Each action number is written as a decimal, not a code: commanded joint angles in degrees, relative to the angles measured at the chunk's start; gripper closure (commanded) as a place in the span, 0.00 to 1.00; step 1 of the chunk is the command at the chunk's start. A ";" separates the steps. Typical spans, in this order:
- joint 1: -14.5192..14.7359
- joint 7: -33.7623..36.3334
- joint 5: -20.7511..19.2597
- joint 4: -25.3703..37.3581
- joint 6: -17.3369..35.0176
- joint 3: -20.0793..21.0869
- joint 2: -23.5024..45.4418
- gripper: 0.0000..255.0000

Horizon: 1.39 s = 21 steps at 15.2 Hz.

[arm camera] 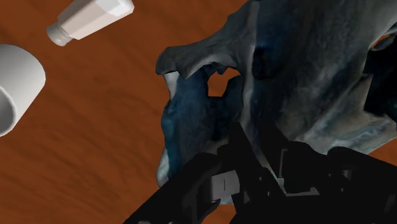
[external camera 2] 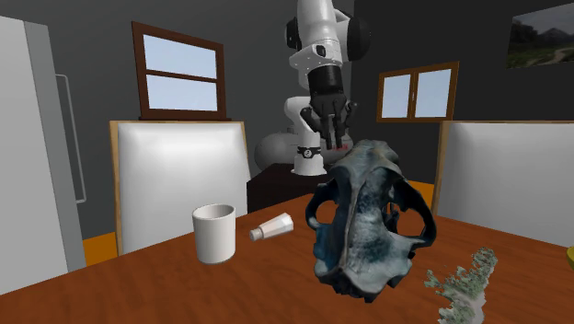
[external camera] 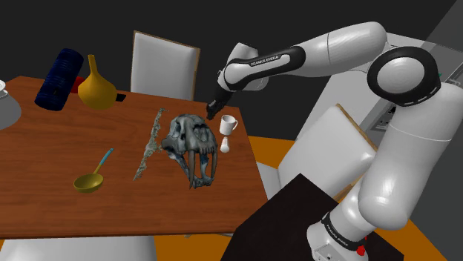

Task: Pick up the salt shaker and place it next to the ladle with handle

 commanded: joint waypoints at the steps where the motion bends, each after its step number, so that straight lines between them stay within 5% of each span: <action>1: 0.00 0.00 0.00 0.00 0.00 0.00 0.00 1.00; 7: 0.00 0.00 0.00 0.00 0.00 0.00 0.00 1.00; 8: 0.00 0.00 0.00 0.00 0.00 0.00 0.00 0.00; 21: 0.19 23.27 -0.24 2.22 10.44 -8.86 14.47 0.00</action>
